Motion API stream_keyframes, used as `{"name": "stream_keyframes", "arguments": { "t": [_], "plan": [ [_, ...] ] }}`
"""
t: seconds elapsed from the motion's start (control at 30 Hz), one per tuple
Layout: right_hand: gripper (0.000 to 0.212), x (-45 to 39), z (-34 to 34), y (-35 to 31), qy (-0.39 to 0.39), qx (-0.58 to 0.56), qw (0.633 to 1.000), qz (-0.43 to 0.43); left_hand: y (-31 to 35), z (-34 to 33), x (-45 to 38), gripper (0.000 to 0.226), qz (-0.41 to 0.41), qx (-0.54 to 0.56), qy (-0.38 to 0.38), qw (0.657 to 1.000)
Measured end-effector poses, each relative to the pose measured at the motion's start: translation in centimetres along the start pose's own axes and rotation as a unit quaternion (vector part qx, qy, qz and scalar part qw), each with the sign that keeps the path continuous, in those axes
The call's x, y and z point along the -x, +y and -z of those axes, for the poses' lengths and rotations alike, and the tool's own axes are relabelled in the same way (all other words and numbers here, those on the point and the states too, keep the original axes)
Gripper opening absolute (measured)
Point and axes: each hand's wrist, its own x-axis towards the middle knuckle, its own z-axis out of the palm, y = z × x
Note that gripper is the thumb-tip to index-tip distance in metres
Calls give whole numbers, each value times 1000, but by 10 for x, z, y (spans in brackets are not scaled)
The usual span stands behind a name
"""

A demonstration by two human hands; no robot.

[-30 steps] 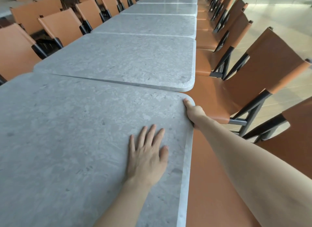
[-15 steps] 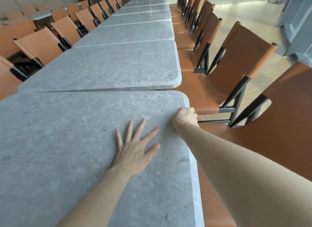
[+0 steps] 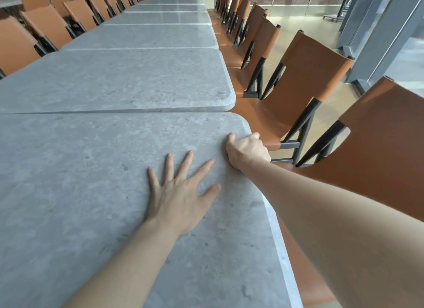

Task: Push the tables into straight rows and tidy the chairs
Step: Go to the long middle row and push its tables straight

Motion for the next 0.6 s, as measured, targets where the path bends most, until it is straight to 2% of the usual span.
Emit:
{"name": "stream_keyframes", "arguments": {
  "t": [0.6],
  "plan": [
    [57, -24, 3, -14, 3, 17, 1000, 7, 9, 3, -22, 64, 6, -2, 15, 1000]
  ]
}}
